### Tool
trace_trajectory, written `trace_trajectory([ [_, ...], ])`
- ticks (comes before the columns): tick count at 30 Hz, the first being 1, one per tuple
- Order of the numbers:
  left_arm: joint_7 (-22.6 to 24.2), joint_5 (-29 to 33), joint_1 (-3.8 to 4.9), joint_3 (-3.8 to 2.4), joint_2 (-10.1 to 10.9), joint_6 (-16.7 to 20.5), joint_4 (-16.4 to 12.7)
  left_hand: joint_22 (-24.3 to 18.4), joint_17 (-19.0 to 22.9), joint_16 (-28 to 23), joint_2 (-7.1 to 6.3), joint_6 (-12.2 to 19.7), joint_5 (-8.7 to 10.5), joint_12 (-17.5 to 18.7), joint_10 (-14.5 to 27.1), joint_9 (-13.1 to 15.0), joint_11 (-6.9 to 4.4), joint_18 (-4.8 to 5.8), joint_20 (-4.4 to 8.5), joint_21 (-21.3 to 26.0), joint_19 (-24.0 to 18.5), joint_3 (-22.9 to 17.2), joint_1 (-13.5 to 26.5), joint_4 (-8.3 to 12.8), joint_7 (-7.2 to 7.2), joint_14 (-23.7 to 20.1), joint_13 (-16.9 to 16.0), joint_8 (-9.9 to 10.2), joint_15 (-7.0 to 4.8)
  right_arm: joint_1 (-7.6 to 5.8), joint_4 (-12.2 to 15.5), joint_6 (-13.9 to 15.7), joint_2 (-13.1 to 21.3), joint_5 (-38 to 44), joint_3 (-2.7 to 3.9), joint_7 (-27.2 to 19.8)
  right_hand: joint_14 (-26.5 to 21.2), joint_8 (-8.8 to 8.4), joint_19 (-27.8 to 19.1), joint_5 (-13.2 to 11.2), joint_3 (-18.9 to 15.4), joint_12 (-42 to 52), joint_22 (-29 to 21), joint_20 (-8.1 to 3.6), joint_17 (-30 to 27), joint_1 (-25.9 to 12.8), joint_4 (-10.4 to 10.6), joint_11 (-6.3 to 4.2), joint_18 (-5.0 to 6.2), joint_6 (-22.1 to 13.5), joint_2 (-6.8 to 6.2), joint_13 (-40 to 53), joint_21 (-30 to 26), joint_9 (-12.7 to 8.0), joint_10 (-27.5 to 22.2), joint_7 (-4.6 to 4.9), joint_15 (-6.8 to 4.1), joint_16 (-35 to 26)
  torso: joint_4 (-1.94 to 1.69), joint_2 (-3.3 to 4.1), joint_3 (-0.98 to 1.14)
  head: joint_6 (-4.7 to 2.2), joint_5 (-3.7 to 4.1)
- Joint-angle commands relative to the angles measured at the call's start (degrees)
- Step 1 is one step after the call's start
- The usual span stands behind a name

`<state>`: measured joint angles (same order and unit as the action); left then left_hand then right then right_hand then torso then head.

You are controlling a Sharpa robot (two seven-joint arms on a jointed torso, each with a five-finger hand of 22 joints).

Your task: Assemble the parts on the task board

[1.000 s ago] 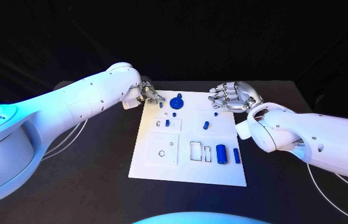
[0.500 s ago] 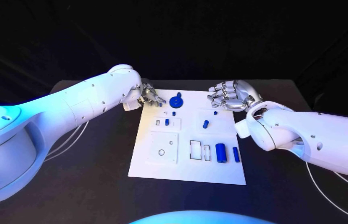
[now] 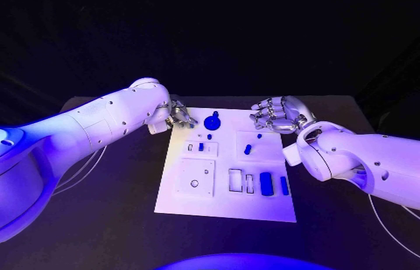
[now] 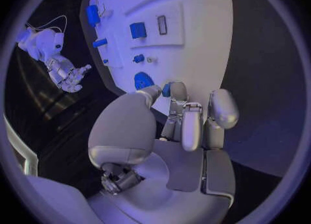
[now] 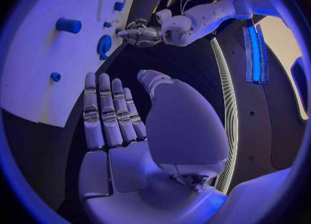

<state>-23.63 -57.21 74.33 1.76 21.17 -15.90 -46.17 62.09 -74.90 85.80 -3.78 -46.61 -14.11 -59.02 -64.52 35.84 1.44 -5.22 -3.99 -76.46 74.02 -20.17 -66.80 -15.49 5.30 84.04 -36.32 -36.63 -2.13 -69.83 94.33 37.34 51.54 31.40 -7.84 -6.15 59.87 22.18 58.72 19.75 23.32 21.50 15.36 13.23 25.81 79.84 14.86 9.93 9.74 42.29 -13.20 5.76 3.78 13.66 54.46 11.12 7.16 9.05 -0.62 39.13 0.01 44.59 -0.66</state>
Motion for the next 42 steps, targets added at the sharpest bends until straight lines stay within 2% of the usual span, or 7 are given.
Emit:
trace_trajectory([
  [1,0.6,1.6,0.0,-0.02,0.0,0.9,0.0,0.0,-6.5,0.1,0.05,-0.3,0.05,-0.4,0.0,0.1,-0.46,-0.51,0.08,-0.2,0.1,-0.3,-0.5,0.0,-0.06,3.3,0.0,-0.3,-0.35,0.0,0.0,-0.8,0.0,0.6,0.01,-0.6,0.1,0.16,-0.1,0.3,0.0,-0.2,0.0,0.03,-0.1,-0.3,-0.2,0.02,0.77,-0.2,0.29,0.0,-0.1,0.0,-0.2,2.6,-0.02,-0.3,0.02,0.03,0.02,-0.01,0.07],
  [16,0.5,2.4,0.0,-0.03,0.2,1.3,0.0,0.0,-6.4,0.1,-1.82,-0.2,0.28,-0.4,0.2,0.3,-0.27,-0.51,0.04,-0.1,0.1,1.1,1.1,-1.1,0.16,3.2,0.3,-0.8,-0.23,0.0,-0.3,-0.7,-0.2,0.6,0.01,-0.6,0.1,0.17,-0.1,0.3,-0.1,-0.1,-0.1,0.03,-0.1,-0.4,-0.2,0.03,0.77,-0.2,0.28,-0.1,-0.1,-0.1,-0.2,2.61,-0.02,-0.4,-0.02,0.04,0.02,0.04,0.08],
  [30,0.3,2.4,0.01,-0.03,0.1,1.3,0.2,0.0,-6.4,0.1,-2.15,-0.3,0.27,-0.6,0.0,0.3,-0.25,-0.51,0.02,-0.2,0.1,1.6,1.8,-1.2,0.17,3.2,0.2,-1.0,-0.21,0.0,-0.3,-0.8,-0.2,0.6,0.01,-0.5,0.1,0.17,-0.1,0.2,-0.1,-0.1,-0.2,0.04,-0.1,-0.4,-0.3,0.05,0.77,-0.2,0.25,-0.1,-0.1,-0.1,-0.2,2.62,0.0,-0.4,0.01,0.06,0.04,0.04,0.05],
  [42,0.3,2.5,0.01,-0.03,0.1,2.2,0.3,0.1,-6.5,0.2,-1.85,-0.2,0.18,-0.6,0.0,0.3,-0.24,-0.49,0.01,-0.2,0.1,1.9,2.4,-1.2,0.16,3.2,0.2,-1.0,-0.2,0.0,-0.2,-0.7,-0.1,0.6,0.01,-0.5,0.1,0.17,-0.1,0.2,-0.1,-0.1,-0.2,0.04,-0.1,-0.4,-0.3,0.05,0.77,-0.2,0.25,-0.1,-0.1,-0.1,-0.2,2.62,0.0,-0.4,-0.05,0.08,0.02,0.1,0.11],
])
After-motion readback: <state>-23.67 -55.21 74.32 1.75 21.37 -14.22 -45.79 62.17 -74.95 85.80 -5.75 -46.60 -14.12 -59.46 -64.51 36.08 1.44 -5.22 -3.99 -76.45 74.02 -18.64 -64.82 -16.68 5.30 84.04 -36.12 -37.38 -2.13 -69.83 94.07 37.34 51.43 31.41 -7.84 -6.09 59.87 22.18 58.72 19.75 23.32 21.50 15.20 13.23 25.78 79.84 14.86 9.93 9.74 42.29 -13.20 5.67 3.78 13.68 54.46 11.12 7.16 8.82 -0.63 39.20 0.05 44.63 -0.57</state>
